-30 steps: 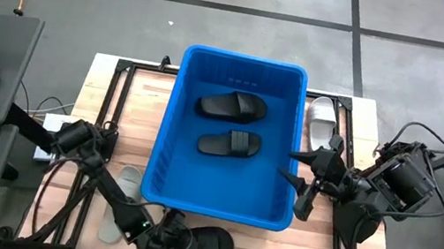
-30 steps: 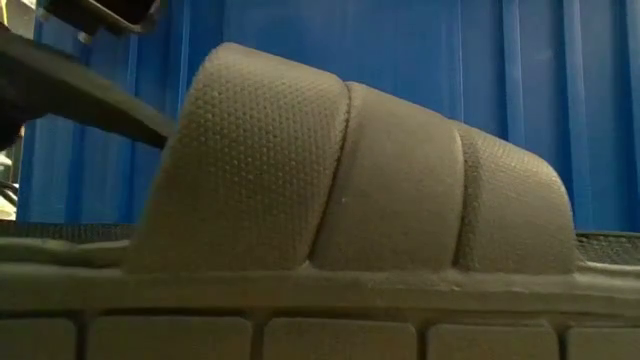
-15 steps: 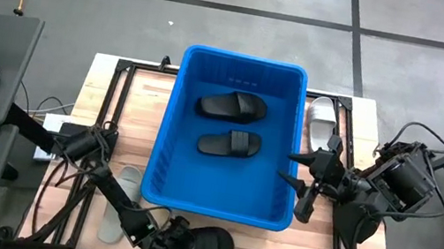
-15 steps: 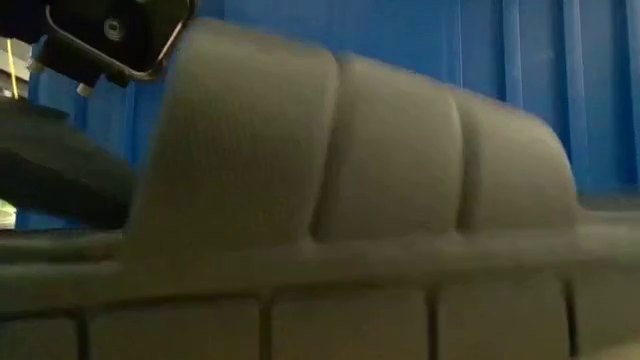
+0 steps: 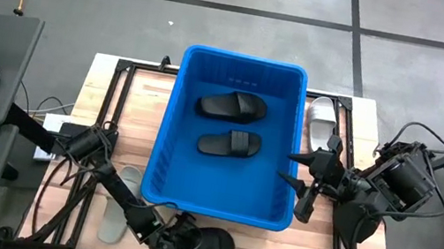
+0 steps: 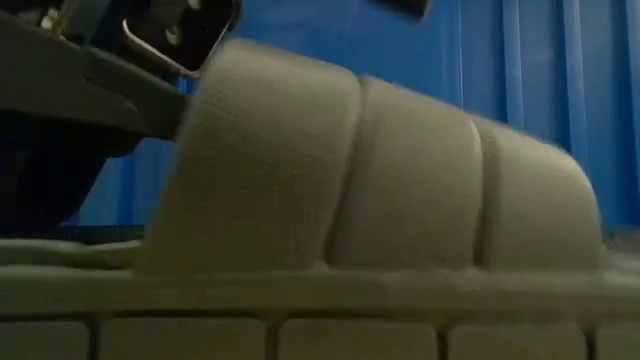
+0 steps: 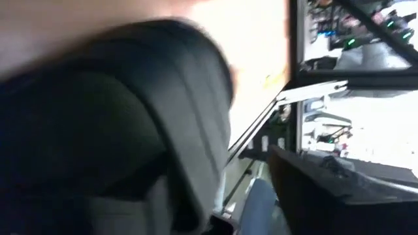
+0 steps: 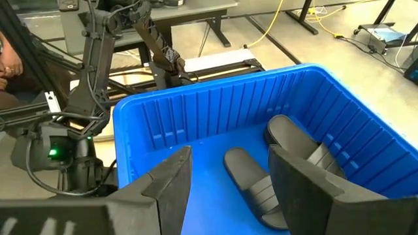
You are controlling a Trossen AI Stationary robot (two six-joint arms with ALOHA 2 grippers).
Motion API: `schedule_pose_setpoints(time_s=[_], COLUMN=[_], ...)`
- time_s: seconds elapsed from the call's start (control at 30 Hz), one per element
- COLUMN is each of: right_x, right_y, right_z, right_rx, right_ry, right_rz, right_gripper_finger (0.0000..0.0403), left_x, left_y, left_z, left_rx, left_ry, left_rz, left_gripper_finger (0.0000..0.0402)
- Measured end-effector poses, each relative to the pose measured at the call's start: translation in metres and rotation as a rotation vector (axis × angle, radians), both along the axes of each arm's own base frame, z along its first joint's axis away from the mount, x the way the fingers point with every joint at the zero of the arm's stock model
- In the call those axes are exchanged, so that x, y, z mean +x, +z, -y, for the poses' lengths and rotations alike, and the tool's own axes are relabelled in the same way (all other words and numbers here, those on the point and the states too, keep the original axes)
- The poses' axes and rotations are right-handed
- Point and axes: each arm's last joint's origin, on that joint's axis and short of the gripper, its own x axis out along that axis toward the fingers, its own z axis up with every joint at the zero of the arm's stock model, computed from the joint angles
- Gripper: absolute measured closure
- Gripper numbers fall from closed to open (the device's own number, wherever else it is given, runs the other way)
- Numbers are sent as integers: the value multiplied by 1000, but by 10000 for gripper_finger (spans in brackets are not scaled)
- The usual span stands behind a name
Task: Pick and place slides into bin
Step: Put the black slide into the blue container
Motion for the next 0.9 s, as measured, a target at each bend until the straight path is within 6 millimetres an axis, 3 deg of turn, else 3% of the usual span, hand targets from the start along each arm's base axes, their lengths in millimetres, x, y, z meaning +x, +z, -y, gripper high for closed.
schedule_pose_setpoints(time_s=[0.13, 0.2, 0.43, 0.63, 0.9], right_x=[0, 0, 0, 0, 0], right_y=[0, 0, 0, 0, 0], right_z=[0, 0, 0, 0, -1], right_rx=[0, 0, 0, 9, 13], right_ry=[0, 0, 0, 10, 15], right_rz=[0, 0, 0, -8, -12], right_gripper_finger=[210, 210, 210, 210, 210], left_x=[0, 0, 1, -1, -2], left_y=[-1, -1, 4, 27, 66], left_z=[0, 0, 7, 33, 62], left_rx=[17, 27, 16, -1, 34], left_ry=[-32, -38, -74, -132, -148], left_rz=[-12, -15, 18, 83, 43], left_gripper_finger=[339, 383, 394, 396, 399])
